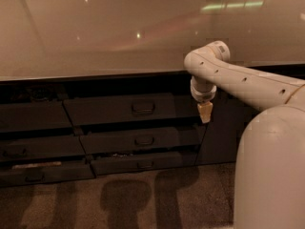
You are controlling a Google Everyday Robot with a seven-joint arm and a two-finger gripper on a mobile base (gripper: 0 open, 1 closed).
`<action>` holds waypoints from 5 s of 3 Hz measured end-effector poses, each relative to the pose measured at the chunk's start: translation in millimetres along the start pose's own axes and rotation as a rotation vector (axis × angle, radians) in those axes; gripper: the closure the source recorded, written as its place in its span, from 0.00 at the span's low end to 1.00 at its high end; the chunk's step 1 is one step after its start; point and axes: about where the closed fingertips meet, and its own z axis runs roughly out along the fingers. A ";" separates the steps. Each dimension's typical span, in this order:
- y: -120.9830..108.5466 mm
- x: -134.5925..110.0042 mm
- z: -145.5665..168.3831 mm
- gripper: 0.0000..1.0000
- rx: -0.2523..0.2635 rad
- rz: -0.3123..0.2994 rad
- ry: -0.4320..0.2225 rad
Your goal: Open top drawer
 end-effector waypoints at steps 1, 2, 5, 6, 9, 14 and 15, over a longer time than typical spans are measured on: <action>0.0 0.0 0.0 0.42 0.000 0.000 0.000; 0.0 0.0 0.1 0.66 0.000 0.000 0.000; 0.0 0.0 0.0 1.00 0.000 0.000 0.000; -0.4 0.3 -2.0 1.00 0.000 0.000 0.000; 16.0 -4.4 -3.1 1.00 -0.004 -0.012 0.007; 35.2 -5.9 -12.6 1.00 -0.007 -0.022 0.014; 48.3 -7.7 -10.2 1.00 -0.007 -0.026 0.017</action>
Offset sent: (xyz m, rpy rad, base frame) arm 0.0000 0.0000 0.0000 0.0000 0.0000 0.0000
